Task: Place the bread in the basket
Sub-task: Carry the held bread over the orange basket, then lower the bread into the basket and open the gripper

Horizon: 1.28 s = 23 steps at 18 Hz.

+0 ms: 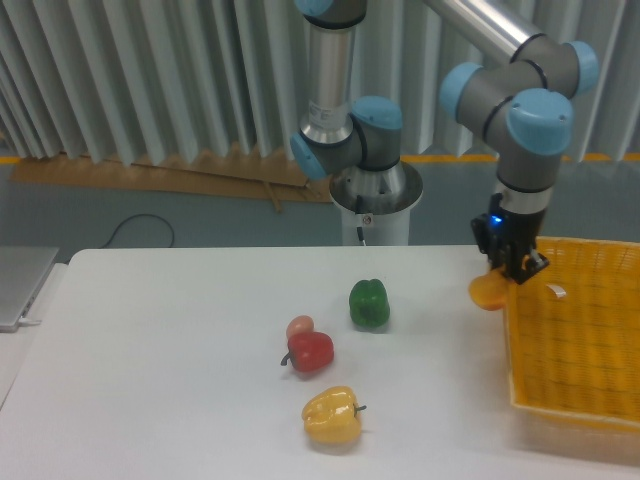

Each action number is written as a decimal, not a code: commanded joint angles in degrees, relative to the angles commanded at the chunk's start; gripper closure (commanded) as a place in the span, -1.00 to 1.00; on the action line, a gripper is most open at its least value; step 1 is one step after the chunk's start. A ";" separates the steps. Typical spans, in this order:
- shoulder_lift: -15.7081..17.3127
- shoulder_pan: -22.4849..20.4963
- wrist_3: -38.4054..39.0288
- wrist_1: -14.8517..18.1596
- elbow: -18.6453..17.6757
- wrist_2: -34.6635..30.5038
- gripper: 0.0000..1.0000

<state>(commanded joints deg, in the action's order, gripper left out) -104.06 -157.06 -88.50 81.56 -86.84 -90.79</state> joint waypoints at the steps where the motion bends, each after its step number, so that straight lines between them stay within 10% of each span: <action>1: -0.61 -0.70 -0.53 -0.44 0.09 0.09 0.71; 12: -4.92 -4.92 -5.71 -5.36 -0.09 0.00 0.67; 15: -5.19 -5.36 -6.51 -5.45 0.18 0.00 0.31; 17: -5.45 -5.45 -7.64 -5.80 0.18 0.09 -0.88; 23: -4.66 -5.19 -8.88 -5.98 0.44 0.44 -1.00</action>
<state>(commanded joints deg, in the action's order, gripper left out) -108.72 -162.25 -97.38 75.59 -86.40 -90.35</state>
